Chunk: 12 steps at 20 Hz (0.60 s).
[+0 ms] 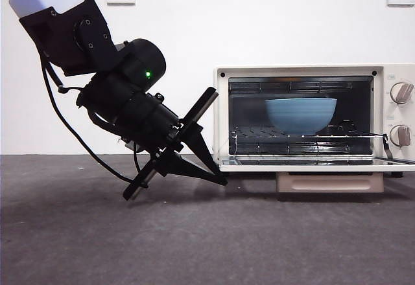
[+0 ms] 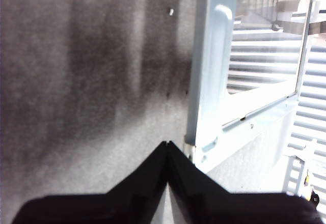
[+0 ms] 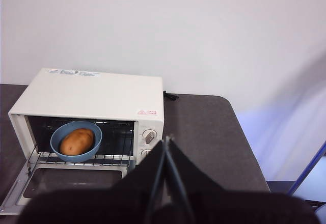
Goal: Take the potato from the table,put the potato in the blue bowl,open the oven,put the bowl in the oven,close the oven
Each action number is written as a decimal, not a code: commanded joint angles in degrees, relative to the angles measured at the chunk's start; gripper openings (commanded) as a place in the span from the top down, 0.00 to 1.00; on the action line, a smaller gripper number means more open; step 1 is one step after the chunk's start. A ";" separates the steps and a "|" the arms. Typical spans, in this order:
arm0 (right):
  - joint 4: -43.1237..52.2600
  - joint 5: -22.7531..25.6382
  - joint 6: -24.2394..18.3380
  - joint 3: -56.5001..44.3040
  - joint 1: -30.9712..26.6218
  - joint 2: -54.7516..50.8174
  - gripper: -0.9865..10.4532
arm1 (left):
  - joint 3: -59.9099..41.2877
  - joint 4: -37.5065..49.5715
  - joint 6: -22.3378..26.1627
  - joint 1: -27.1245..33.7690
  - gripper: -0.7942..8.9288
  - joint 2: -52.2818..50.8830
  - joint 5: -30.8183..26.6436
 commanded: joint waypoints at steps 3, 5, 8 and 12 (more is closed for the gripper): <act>-1.16 -0.07 0.48 -0.87 0.07 -0.31 0.92 | 1.09 1.14 -0.13 -0.39 0.92 0.52 1.70; -1.16 -0.04 0.52 -1.57 0.07 -0.31 0.92 | 2.34 1.09 -0.13 -0.44 0.92 0.52 1.70; -1.16 -0.20 0.76 -3.39 0.07 -0.31 0.92 | 5.16 0.81 -0.11 -0.44 0.92 0.46 1.84; -1.16 -0.50 0.68 -7.23 0.07 -0.31 0.92 | 9.05 0.42 -0.20 -0.44 0.92 0.46 1.75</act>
